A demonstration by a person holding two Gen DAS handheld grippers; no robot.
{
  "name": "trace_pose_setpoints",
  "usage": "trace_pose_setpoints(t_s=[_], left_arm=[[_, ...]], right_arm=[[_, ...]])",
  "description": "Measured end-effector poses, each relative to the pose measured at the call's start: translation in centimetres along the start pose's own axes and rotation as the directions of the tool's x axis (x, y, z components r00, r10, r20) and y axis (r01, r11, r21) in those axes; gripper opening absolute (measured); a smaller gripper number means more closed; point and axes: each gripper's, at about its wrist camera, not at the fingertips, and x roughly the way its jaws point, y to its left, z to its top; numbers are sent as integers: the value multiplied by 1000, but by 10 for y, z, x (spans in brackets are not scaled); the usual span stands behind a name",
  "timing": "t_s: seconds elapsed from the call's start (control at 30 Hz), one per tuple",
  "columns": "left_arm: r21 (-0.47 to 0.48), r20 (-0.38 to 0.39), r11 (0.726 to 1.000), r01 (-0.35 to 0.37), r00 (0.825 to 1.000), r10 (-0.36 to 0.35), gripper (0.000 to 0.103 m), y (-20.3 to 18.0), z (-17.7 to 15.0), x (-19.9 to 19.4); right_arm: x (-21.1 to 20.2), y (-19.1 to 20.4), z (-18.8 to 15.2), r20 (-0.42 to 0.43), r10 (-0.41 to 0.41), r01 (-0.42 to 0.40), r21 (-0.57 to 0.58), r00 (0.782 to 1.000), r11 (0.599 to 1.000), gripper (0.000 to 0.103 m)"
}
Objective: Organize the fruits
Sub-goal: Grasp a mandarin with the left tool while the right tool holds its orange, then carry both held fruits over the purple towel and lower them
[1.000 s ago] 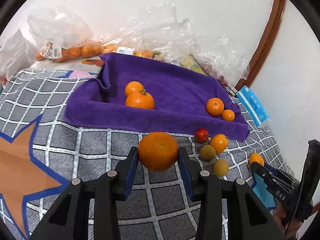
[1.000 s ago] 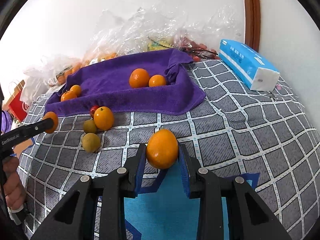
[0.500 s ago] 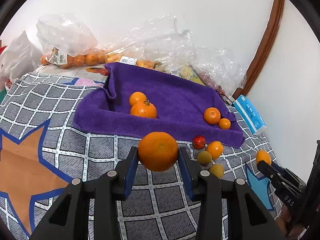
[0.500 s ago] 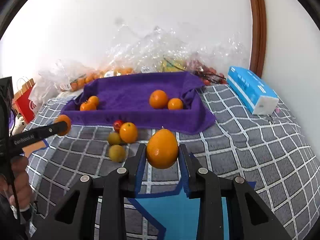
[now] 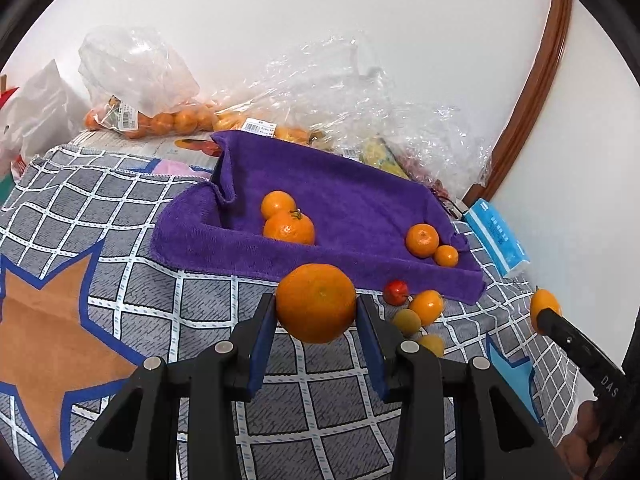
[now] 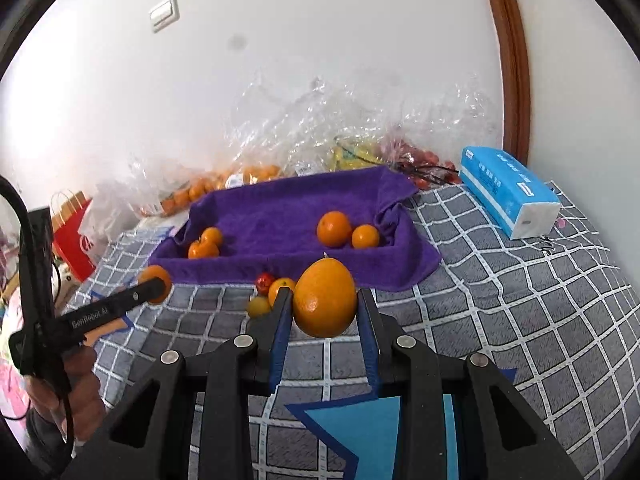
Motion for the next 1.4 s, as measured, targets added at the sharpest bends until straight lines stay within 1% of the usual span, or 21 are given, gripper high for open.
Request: trace_pose_setpoints(t_s=[0.43, 0.57, 0.6, 0.67, 0.83, 1.03, 1.13, 1.3, 1.4], left_arm=[[-11, -12, 1000, -15, 1000, 15, 38, 2, 0, 4], [10, -30, 1000, -25, 999, 25, 38, -1, 1, 7], [16, -25, 999, -37, 999, 37, 38, -2, 2, 5], [20, -16, 999, -37, 999, 37, 38, -1, 5, -1], [-7, -5, 1000, -30, 1000, 30, 38, 9, 21, -16], [-27, -13, 995, -93, 996, 93, 38, 22, 42, -23], [-39, -18, 993, -109, 994, 109, 38, 27, 54, -23], [-42, -27, 992, -115, 993, 114, 38, 34, 79, -19], [-49, -36, 993, -103, 994, 102, 38, 34, 95, -12]], right_arm=[[7, 0, 11, 8, 7, -7, 0, 1000, 1000, 32], [6, 2, 19, 23, 11, -11, -6, 1000, 1000, 32], [6, 3, 21, 25, 14, -14, -9, 1000, 1000, 32], [8, 5, 27, 25, 22, -21, -20, 999, 1000, 32], [20, 9, 42, 26, 34, -33, -41, 999, 999, 32], [40, 13, 62, 4, 47, -46, -65, 999, 997, 32], [52, 14, 75, 12, 54, -53, -72, 998, 996, 32], [67, 14, 97, 34, 64, -62, -66, 997, 996, 32], [76, 11, 112, 43, 56, -53, -71, 998, 996, 32]])
